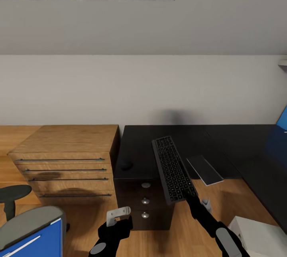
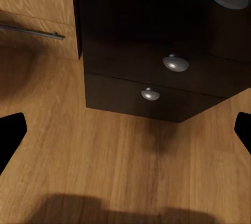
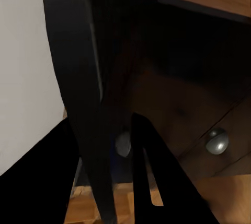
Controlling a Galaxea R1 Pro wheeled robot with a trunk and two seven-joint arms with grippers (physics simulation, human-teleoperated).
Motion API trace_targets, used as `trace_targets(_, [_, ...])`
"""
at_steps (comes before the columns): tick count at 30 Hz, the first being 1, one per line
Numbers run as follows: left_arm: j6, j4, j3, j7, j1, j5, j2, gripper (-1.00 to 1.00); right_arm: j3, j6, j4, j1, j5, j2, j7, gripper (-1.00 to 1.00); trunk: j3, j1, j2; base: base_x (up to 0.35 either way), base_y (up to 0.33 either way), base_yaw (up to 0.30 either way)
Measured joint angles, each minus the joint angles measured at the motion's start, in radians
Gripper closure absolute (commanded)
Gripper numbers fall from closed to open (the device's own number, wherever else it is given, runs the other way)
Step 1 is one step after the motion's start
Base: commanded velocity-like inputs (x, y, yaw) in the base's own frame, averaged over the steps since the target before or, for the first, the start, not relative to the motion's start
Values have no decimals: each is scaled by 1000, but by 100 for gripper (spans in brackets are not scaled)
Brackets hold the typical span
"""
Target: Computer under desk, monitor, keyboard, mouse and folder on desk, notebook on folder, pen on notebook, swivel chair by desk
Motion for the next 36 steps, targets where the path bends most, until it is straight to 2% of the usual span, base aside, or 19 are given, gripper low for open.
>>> trace_targets(4, [0,0,-1,0,0,0,0,-100,3,-1,-43,0,0,0,1,100,13,-15,28,0,0,0])
trace_targets(8, [0,0,-4,0,0,0,0,-100,45,3,-81,1,-1,1,1,100,25,-31,56,0,0,0])
trace_targets(12, [0,0,-5,0,0,0,0,-100,59,2,-110,2,-2,0,1,100,38,-46,84,0,0,0])
trace_targets(19, [0,0,-5,0,-1,0,0,-100,62,1,-267,19,-4,2,-1,100,60,-73,133,0,0,0])
trace_targets(25, [0,0,-5,0,0,0,0,-100,62,1,-492,121,0,23,-28,100,78,-96,175,0,0,0])
trace_targets(27, [0,0,-5,0,0,0,0,-100,68,12,-609,178,-3,29,-66,100,85,-104,189,0,0,0])
trace_targets(31, [0,0,-5,0,0,0,0,-100,81,45,-775,284,-4,45,-160,100,97,-119,217,0,0,0])
trace_targets(36, [1,0,-6,-1,0,0,0,-100,85,66,-847,339,-35,68,-215,100,113,-138,252,0,0,0])
